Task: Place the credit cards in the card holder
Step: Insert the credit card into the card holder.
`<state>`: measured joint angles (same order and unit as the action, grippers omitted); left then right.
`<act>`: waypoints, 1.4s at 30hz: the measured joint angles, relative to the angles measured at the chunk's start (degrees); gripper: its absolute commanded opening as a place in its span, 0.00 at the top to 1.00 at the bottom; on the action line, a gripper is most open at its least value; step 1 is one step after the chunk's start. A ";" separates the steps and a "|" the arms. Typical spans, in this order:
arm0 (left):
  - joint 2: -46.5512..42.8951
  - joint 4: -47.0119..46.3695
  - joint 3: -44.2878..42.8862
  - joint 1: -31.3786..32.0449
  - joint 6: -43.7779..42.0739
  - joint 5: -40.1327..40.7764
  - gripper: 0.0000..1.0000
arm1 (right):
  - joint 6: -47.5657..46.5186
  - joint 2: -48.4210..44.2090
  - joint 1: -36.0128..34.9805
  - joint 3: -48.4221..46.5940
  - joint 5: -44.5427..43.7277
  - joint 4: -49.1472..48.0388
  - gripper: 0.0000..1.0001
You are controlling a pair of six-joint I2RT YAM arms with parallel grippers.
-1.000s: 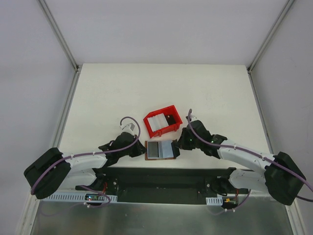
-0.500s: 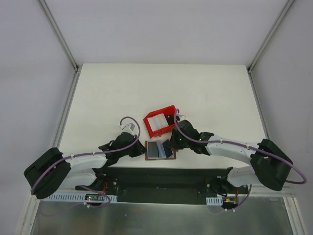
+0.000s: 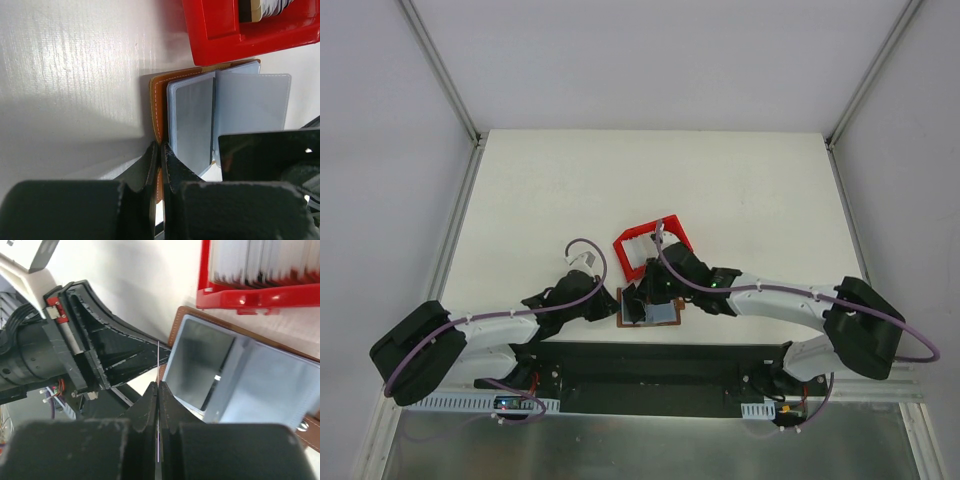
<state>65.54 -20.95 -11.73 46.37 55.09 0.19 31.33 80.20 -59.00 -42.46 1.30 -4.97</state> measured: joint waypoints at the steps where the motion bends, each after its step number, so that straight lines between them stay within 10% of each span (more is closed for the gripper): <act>1: 0.13 -0.15 0.00 0.00 0.04 0.00 1.00 | 0.00 0.35 -0.15 -0.28 0.59 -0.44 1.00; 18: 3.34 -1.51 -1.03 0.00 1.99 -0.13 1.00 | -0.66 -20.83 4.09 4.76 -9.16 7.39 1.00; 42: 2.19 -0.35 -0.74 0.00 1.92 -0.09 1.00 | -0.59 -15.54 6.84 10.14 -10.97 12.61 1.00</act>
<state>67.72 -21.30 -12.47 46.37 57.01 0.10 30.74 64.66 -52.16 -32.32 -9.67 7.64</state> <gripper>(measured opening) 0.007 0.008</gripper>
